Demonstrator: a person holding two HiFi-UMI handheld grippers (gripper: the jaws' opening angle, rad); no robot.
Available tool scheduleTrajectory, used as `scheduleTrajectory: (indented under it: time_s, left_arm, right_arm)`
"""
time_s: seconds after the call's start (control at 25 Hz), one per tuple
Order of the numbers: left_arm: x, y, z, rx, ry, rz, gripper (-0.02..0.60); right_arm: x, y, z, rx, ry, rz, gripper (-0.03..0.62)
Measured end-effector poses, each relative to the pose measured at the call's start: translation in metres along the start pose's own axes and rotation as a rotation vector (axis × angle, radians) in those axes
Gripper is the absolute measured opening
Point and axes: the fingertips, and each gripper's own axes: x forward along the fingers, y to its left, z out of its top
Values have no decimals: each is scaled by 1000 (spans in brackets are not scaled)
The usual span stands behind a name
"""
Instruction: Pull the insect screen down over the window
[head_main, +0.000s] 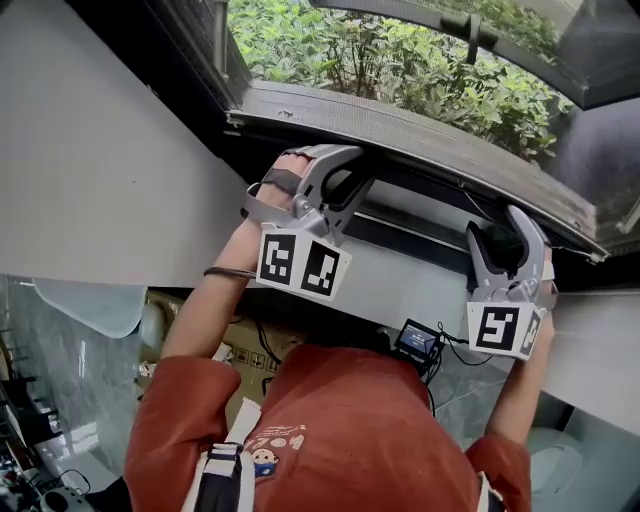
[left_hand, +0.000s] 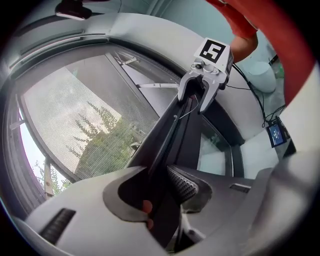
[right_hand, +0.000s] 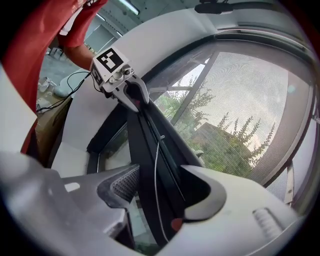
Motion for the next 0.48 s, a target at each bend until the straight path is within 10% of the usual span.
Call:
scheduleTrajectory:
  time_s: [0.48]
  left_arm:
    - [2,-4,3,11,14,-24,115]
  right_arm:
    - [-1,0,-6,-14,9,-3,256]
